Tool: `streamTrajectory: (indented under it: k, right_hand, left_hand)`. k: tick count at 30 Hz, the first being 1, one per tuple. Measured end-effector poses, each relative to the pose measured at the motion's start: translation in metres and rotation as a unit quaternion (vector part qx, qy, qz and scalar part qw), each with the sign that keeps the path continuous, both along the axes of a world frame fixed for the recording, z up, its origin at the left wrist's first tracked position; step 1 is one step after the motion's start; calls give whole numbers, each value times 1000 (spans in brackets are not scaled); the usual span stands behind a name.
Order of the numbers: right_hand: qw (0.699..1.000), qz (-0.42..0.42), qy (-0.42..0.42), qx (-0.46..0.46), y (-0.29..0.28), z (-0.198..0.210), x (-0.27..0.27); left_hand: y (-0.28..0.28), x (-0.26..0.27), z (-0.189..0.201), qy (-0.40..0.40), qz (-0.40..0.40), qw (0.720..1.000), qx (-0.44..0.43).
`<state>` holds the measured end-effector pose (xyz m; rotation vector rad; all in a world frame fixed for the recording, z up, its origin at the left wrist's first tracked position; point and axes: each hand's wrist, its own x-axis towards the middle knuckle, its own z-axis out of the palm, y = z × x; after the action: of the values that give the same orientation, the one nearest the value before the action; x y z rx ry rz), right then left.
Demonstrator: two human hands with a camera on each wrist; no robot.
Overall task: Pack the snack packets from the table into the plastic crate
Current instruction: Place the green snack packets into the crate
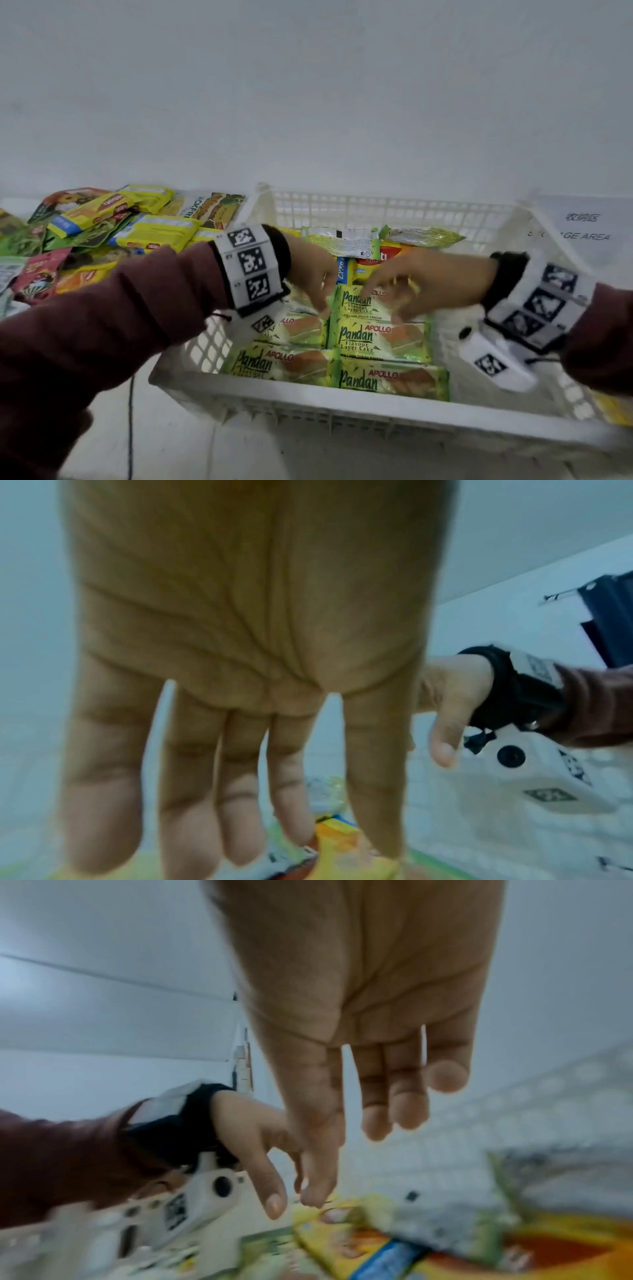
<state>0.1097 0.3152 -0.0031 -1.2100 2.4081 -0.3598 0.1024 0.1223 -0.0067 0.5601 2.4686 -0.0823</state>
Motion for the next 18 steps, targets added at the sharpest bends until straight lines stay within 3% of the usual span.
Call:
streamTrajectory:
  k: [3, 7, 14, 18]
  right_hand:
    - [984, -128, 111, -47, 14, 14, -39]
    - [942, -230, 213, 118, 21, 9, -72]
    - [901, -235, 287, 225, 18, -13, -82]
    - [912, -235, 266, 206, 19, -19, -81]
  left_hand:
    - [7, -26, 8, 126, 40, 990, 57]
    - [18, -48, -2, 167, 42, 984, 36]
    - [11, -62, -16, 181, 40, 982, 27]
    - [8, -64, -16, 198, 35, 979, 39]
